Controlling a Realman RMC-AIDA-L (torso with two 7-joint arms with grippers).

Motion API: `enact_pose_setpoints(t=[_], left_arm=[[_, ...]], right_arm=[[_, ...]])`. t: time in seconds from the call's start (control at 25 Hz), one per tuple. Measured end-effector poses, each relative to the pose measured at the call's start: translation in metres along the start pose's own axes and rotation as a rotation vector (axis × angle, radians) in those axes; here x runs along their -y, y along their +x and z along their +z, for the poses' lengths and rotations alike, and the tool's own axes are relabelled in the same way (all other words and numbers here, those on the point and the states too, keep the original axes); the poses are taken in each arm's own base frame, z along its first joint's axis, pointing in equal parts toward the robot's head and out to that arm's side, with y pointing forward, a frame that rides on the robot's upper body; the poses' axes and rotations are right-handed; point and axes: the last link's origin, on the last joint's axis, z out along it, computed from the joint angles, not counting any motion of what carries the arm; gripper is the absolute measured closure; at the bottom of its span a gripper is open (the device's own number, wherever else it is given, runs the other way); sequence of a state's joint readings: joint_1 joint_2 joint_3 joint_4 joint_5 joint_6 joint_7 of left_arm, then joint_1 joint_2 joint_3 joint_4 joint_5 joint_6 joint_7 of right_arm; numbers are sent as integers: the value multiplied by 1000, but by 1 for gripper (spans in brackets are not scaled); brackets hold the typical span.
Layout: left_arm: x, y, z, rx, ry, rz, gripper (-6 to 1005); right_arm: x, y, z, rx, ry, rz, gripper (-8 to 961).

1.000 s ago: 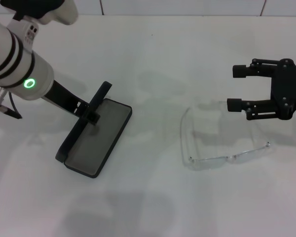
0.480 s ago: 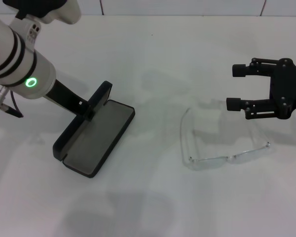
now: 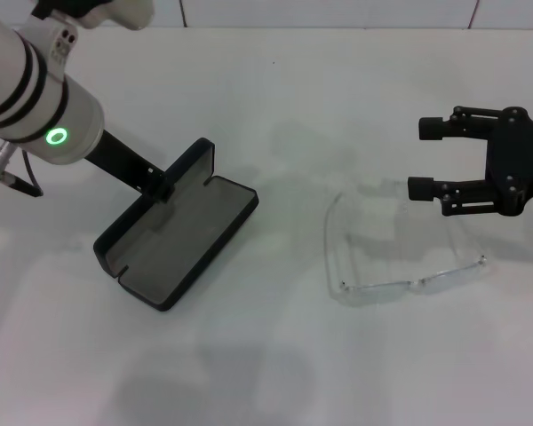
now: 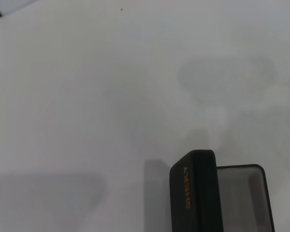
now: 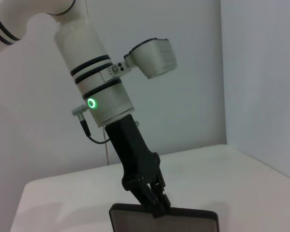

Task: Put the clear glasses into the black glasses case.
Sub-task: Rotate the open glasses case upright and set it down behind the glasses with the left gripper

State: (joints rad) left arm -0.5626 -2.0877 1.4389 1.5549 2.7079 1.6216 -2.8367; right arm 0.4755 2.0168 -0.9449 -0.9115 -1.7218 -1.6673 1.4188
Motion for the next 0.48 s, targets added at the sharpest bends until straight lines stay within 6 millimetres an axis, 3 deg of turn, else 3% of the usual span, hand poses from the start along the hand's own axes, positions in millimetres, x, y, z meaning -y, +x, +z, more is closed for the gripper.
enact_pose_setpoints(t=[0.48], left_arm=[[-2,9,-11,-47,21,110,802]], right_arm=[[-2,5,-1,26,6,32,155]])
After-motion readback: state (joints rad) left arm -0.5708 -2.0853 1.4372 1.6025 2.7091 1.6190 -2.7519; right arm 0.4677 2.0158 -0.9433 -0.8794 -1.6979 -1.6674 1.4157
